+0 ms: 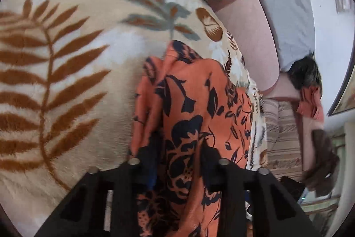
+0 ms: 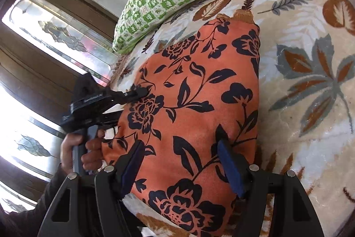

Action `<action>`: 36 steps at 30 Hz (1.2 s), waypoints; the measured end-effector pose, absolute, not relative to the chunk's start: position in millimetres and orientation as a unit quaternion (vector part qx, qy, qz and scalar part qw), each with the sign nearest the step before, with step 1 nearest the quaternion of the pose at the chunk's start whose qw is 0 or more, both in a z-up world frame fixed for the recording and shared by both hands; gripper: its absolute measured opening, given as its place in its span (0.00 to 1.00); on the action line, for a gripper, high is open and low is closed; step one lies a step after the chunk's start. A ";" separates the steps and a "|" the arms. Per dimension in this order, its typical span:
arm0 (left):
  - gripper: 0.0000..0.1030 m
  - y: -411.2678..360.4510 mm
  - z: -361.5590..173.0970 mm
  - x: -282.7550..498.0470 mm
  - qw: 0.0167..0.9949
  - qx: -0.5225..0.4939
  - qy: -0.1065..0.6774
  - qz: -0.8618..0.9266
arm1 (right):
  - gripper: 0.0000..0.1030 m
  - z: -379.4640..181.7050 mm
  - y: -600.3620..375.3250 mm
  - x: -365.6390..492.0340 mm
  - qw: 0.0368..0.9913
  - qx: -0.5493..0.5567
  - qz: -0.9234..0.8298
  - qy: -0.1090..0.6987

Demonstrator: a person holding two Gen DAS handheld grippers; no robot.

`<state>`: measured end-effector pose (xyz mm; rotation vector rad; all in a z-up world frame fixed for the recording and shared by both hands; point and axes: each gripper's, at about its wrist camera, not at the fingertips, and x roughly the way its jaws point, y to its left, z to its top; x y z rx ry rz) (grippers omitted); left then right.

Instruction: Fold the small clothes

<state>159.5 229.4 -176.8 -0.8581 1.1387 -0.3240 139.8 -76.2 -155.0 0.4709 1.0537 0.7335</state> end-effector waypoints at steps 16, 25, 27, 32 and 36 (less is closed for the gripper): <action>0.56 186.1 -122.2 78.2 0.839 -0.181 0.510 -0.053 | 0.70 -138.6 -72.2 127.6 0.770 0.215 0.345 0.492; 0.56 195.1 -108.8 75.3 0.844 -0.209 0.492 -0.043 | 0.70 -135.4 -73.5 132.8 0.771 0.220 0.332 0.496; 0.56 189.8 -99.0 81.8 0.854 -0.193 0.481 -0.042 | 0.70 -130.4 -77.0 140.5 0.768 0.238 0.337 0.490; 0.57 183.6 -117.1 104.8 0.849 -0.134 0.511 0.018 | 0.70 -126.8 -80.7 173.9 0.742 0.303 0.359 0.479; 0.66 181.2 -129.3 103.9 0.848 -0.121 0.513 0.045 | 0.75 -174.7 -79.4 203.0 0.704 0.338 0.319 0.537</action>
